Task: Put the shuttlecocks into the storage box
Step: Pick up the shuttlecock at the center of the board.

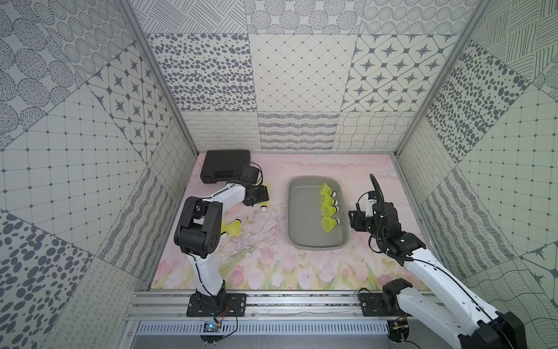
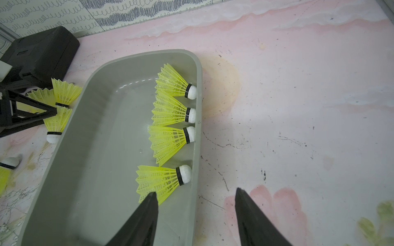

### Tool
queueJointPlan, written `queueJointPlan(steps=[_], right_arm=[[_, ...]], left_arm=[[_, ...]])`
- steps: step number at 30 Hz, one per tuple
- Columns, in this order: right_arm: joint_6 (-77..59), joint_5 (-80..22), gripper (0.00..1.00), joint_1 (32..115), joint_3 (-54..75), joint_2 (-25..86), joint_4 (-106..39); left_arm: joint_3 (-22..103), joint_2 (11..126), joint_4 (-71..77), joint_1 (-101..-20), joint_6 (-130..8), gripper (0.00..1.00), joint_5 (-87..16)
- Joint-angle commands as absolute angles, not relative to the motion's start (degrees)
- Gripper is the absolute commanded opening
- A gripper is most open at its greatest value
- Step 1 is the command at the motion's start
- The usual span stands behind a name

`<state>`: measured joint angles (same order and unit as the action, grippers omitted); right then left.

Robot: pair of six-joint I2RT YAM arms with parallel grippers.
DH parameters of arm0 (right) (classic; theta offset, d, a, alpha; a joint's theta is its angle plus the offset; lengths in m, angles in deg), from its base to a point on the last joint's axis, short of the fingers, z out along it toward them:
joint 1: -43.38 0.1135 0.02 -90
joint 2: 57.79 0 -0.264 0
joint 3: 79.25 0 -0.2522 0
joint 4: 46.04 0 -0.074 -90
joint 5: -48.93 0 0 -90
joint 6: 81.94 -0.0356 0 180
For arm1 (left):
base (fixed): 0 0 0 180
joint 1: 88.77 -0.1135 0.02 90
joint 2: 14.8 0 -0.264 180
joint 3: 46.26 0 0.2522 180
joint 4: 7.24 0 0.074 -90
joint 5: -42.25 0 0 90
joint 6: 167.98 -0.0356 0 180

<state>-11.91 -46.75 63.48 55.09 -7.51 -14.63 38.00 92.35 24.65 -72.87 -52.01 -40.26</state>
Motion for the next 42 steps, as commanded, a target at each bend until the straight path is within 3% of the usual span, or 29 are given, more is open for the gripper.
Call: queueJointPlan(steps=[1,8,15,22,30,36,42], right_arm=[[-11.63,-47.13,0.61,63.07,55.69,-7.34,-15.80],[-11.71,-46.83,0.61,63.07,55.65,-6.73,-16.02],[-11.37,-46.09,0.61,63.07,55.70,-6.53,-16.29],[-9.93,-42.83,0.61,63.07,55.35,-7.14,-17.01],[-7.59,-29.77,0.60,64.28,54.48,-7.49,-21.41],[-5.72,-23.85,0.59,71.37,53.13,-3.76,-26.71],[-5.40,-21.97,0.60,79.27,49.31,3.77,-30.81]], left_arm=[[39.81,94.87,23.70,-73.17,-54.30,0.64,-36.40],[39.66,95.42,23.22,-73.20,-52.48,0.51,-34.55],[36.91,92.15,22.79,-73.11,-49.27,0.33,-33.32],[29.29,82.50,20.19,-73.12,-44.15,0.32,-31.26],[20.49,68.36,13.88,-73.10,-35.10,0.32,-27.19],[15.69,61.57,5.78,-72.38,-26.30,0.31,-22.01],[14.30,58.62,1.67,-67.53,-20.37,0.31,-23.83]])
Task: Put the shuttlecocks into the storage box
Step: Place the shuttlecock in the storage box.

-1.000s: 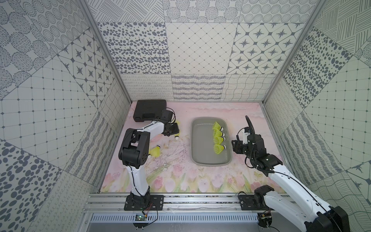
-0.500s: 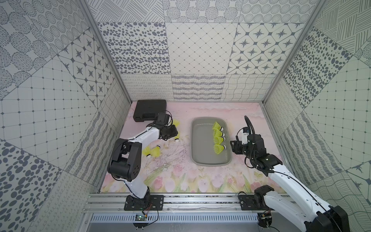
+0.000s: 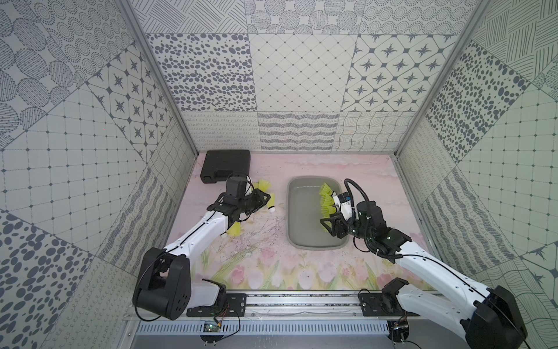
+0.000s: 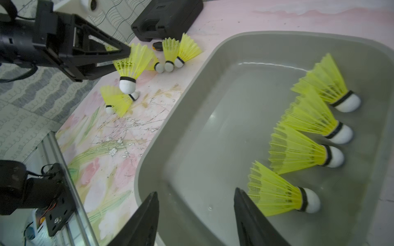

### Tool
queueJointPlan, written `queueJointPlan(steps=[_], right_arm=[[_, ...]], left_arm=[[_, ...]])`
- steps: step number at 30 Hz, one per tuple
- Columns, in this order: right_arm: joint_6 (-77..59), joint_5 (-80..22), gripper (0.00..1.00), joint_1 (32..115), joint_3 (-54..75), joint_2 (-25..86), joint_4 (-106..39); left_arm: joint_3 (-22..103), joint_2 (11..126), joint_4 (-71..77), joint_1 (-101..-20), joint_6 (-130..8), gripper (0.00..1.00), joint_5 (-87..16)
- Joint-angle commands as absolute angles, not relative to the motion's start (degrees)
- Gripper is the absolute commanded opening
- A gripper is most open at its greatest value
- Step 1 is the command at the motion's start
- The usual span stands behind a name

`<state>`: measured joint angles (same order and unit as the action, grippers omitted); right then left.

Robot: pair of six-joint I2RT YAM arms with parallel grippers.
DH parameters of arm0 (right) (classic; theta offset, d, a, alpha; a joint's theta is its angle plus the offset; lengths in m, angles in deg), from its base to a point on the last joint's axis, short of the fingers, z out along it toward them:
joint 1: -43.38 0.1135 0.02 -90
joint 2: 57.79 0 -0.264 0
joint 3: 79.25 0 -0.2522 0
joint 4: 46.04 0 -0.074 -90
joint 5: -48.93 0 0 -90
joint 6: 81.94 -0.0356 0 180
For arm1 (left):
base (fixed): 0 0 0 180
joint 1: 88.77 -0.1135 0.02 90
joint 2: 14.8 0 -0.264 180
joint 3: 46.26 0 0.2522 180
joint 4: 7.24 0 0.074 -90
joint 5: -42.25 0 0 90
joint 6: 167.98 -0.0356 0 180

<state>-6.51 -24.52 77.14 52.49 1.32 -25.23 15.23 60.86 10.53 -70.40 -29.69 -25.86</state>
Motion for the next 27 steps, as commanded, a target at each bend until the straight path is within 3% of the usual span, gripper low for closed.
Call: queueJointPlan(steps=[1,16,27], right_arm=[[-5.54,-21.87,0.60,80.18,48.56,5.20,-31.32],[-8.37,-17.00,0.62,87.54,38.32,21.16,-38.34],[-10.41,-22.88,0.55,88.12,34.94,25.72,-40.19]], left_arm=[[14.22,58.35,1.22,-66.48,-19.80,0.31,-24.58],[14.07,58.06,-1.04,-58.12,-16.81,0.31,-31.16],[13.66,57.85,-1.15,-57.57,-16.31,0.31,-31.91]])
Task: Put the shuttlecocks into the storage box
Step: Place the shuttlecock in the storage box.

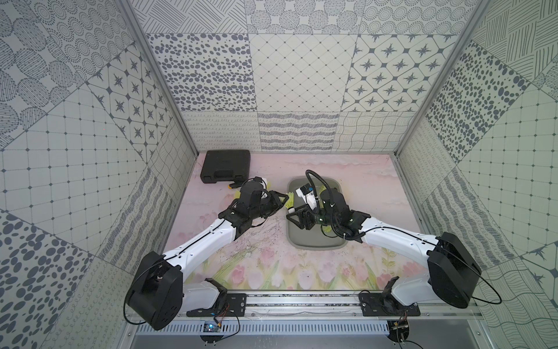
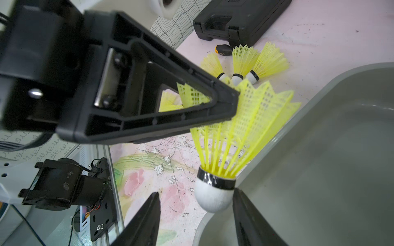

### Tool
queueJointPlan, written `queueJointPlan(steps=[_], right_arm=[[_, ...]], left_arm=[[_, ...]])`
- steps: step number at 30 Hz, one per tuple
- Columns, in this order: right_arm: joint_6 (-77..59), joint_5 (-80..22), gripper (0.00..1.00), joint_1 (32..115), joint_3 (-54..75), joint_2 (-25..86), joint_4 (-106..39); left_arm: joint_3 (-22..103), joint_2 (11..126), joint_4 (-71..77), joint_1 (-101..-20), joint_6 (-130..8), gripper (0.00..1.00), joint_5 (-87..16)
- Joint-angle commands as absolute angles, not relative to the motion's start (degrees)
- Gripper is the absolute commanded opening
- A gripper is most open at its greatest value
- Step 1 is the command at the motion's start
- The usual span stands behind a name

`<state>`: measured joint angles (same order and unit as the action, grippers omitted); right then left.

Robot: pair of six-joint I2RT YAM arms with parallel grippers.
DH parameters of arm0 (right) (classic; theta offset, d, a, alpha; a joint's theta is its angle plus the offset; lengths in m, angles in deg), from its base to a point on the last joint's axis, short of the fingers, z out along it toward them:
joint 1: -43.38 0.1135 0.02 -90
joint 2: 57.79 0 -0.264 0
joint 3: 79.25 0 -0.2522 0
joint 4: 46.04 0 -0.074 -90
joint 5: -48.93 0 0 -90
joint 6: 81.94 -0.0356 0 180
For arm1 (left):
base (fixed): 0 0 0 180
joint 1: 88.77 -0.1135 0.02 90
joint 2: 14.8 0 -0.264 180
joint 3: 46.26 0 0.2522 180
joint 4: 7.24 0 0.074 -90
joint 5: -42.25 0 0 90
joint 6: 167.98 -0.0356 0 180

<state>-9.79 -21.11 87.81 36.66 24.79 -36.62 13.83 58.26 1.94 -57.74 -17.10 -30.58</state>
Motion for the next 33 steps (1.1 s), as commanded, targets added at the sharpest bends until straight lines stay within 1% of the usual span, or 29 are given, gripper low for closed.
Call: queueJointPlan(steps=[1,10,13,18,20,23,26,29,33], right_arm=[[-10.48,-22.91,0.53,88.11,34.79,25.88,-40.14],[-10.95,-24.98,0.39,88.08,34.59,27.12,-39.76],[-10.92,-25.54,0.33,88.11,34.87,27.13,-39.74],[-9.92,-27.42,0.25,87.95,36.18,26.06,-39.45],[-9.48,-27.43,0.24,87.64,36.65,25.50,-38.90],[-8.80,-26.98,0.23,86.84,37.65,24.28,-38.02],[-6.94,-25.97,0.24,85.74,38.75,22.38,-36.07],[-4.18,-25.65,0.24,85.23,39.41,20.23,-32.77],[-0.80,-25.08,0.25,85.16,40.45,16.89,-30.05]], left_arm=[[13.48,57.88,-1.56,-57.58,-16.06,0.31,-31.77],[12.34,57.72,-3.82,-57.44,-14.56,0.31,-31.48],[12.29,57.92,-4.23,-57.48,-14.45,0.32,-31.20],[12.43,57.40,-2.90,-57.46,-15.76,0.48,-31.37],[13.09,56.94,-0.89,-57.48,-17.57,0.53,-31.25],[17.00,56.47,7.20,-57.57,-24.39,0.59,-31.98],[23.20,56.91,16.86,-57.72,-35.05,0.60,-31.24],[29.57,58.82,25.67,-58.42,-46.73,0.61,-26.41],[38.30,62.89,38.21,-59.06,-59.99,0.59,-18.21]])
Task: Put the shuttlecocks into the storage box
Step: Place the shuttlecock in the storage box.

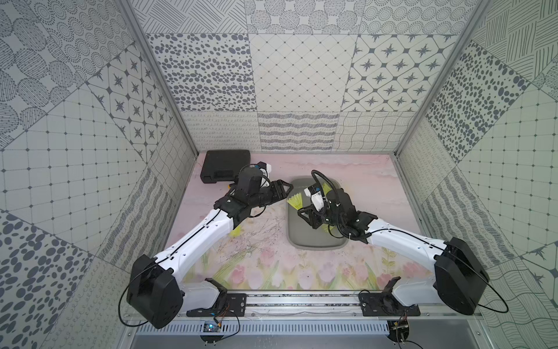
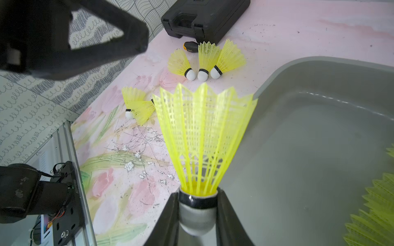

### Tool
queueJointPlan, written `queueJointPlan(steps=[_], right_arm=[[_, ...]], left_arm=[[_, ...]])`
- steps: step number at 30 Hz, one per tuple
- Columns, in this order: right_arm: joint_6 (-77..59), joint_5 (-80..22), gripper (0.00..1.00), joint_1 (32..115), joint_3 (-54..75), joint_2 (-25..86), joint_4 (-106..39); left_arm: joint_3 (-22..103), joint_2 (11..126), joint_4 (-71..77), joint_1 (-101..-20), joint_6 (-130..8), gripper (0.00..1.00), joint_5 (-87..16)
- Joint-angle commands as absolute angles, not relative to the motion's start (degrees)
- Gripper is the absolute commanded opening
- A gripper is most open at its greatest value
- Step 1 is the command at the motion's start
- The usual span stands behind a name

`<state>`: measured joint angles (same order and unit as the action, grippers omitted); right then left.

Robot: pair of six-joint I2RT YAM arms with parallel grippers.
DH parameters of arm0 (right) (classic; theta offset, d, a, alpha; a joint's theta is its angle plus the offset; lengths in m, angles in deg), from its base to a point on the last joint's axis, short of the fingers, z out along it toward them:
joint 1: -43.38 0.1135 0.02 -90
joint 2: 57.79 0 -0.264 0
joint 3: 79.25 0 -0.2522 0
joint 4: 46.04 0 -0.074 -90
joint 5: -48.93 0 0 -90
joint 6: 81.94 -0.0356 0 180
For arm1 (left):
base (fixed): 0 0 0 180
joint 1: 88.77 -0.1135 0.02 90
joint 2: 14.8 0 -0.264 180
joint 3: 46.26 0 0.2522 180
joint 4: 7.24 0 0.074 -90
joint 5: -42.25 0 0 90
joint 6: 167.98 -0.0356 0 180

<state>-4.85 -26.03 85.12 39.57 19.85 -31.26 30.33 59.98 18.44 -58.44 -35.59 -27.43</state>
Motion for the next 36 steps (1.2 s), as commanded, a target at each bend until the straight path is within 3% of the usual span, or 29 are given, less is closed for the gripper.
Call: queueJointPlan(steps=[1,10,27,31,35,36], right_arm=[[-0.20,-25.03,0.25,85.13,40.87,16.12,-29.59],[2.41,-22.59,0.26,85.05,41.65,12.71,-27.00],[2.70,-20.95,0.26,85.06,41.47,12.52,-26.91],[2.52,-21.34,0.26,85.04,41.49,12.76,-26.83],[2.34,-21.95,0.27,85.05,41.49,12.78,-26.92],[2.33,-22.13,0.28,85.04,41.47,12.76,-26.91]], left_arm=[[40.31,63.90,41.22,-59.08,-62.91,0.58,-16.79],[49.46,70.53,55.43,-59.11,-77.08,0.51,-6.63],[50.64,74.59,57.14,-59.06,-79.09,0.42,-2.03],[50.51,75.28,56.72,-59.00,-78.71,0.28,-0.78],[50.24,75.58,55.90,-59.03,-77.99,0.03,-0.72],[50.11,75.49,55.49,-59.12,-77.60,0.00,-0.82]])
